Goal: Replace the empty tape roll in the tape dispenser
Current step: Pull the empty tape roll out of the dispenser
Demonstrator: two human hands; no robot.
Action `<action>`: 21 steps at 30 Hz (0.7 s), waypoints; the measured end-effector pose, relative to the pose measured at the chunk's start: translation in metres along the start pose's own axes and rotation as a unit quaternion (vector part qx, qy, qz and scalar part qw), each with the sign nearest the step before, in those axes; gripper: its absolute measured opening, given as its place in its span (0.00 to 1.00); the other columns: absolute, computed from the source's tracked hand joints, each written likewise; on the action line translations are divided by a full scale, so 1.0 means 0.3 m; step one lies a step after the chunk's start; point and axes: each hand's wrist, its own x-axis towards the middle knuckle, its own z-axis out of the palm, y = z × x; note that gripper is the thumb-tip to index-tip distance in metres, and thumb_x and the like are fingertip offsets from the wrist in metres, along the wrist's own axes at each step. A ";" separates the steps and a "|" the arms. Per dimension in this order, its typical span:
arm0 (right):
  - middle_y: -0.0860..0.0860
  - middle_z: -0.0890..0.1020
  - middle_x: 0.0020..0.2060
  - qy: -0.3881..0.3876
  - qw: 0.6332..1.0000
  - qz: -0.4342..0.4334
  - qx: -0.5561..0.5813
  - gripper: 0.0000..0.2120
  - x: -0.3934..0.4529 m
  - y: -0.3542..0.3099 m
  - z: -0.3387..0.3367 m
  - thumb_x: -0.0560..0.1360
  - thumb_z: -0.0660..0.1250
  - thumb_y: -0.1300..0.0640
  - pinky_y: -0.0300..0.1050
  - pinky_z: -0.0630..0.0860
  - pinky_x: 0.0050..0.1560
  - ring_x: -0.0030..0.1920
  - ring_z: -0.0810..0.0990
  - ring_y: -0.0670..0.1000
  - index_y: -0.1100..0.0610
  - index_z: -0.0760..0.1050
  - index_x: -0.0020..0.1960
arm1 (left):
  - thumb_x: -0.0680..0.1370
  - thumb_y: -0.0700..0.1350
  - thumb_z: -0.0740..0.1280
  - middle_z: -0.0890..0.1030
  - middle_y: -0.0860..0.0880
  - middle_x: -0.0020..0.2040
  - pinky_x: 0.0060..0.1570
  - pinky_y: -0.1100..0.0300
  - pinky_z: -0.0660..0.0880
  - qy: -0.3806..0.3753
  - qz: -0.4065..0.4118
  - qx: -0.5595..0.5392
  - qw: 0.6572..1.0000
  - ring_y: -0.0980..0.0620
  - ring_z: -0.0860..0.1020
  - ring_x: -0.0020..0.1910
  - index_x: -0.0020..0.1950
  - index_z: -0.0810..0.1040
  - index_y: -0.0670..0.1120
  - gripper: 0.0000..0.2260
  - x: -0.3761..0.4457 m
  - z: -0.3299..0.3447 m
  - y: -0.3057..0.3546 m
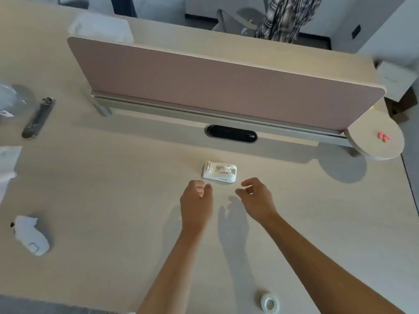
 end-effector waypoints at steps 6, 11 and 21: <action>0.52 0.78 0.63 0.040 0.979 -0.077 -0.183 0.28 0.136 -0.012 0.056 0.75 0.74 0.55 0.50 0.81 0.52 0.54 0.83 0.54 0.52 0.71 0.72 | 0.80 0.40 0.61 0.80 0.44 0.67 0.67 0.50 0.73 -0.040 -0.020 0.041 0.998 0.45 0.77 0.66 0.69 0.75 0.42 0.17 0.140 0.048 -0.036; 0.51 0.73 0.70 0.009 0.949 -0.151 -0.276 0.38 0.234 -0.034 0.075 0.71 0.79 0.51 0.53 0.79 0.61 0.67 0.75 0.55 0.50 0.67 0.77 | 0.80 0.36 0.61 0.74 0.45 0.75 0.69 0.58 0.65 -0.077 0.014 0.066 0.995 0.45 0.70 0.75 0.76 0.70 0.44 0.23 0.233 0.079 -0.041; 0.50 0.82 0.63 0.035 0.931 -0.203 -0.302 0.29 0.291 -0.043 0.124 0.72 0.78 0.54 0.49 0.76 0.58 0.64 0.77 0.55 0.52 0.75 0.71 | 0.80 0.37 0.60 0.72 0.47 0.78 0.75 0.49 0.67 -0.124 0.015 0.066 0.990 0.46 0.69 0.76 0.80 0.66 0.45 0.26 0.297 0.121 -0.111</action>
